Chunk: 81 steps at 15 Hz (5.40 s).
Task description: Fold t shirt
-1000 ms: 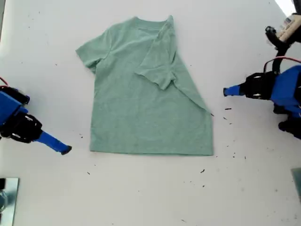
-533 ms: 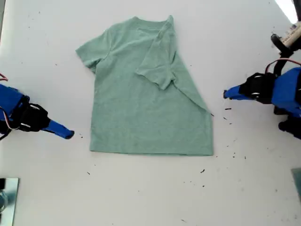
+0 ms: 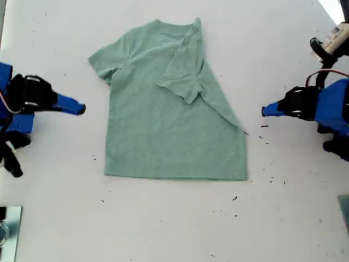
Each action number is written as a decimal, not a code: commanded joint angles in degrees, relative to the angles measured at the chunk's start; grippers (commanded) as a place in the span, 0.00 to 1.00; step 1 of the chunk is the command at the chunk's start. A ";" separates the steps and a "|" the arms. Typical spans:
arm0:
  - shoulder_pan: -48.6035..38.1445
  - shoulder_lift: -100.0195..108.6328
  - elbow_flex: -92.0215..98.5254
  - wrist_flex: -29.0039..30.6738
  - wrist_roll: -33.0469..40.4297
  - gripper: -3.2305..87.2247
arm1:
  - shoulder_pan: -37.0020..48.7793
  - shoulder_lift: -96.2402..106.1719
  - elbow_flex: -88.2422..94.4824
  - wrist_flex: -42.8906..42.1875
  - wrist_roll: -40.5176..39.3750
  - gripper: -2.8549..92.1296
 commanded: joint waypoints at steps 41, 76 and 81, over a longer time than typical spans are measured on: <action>-12.13 -97.03 -76.64 -20.48 34.89 0.07 | -2.20 0.26 3.43 -1.05 -0.70 0.06; 4.22 38.85 42.19 -13.97 1.32 0.03 | -20.83 -77.34 -46.41 -13.45 -1.58 0.27; 4.39 38.94 42.19 -14.06 1.93 0.03 | -25.66 -92.64 -40.61 -28.13 4.48 0.18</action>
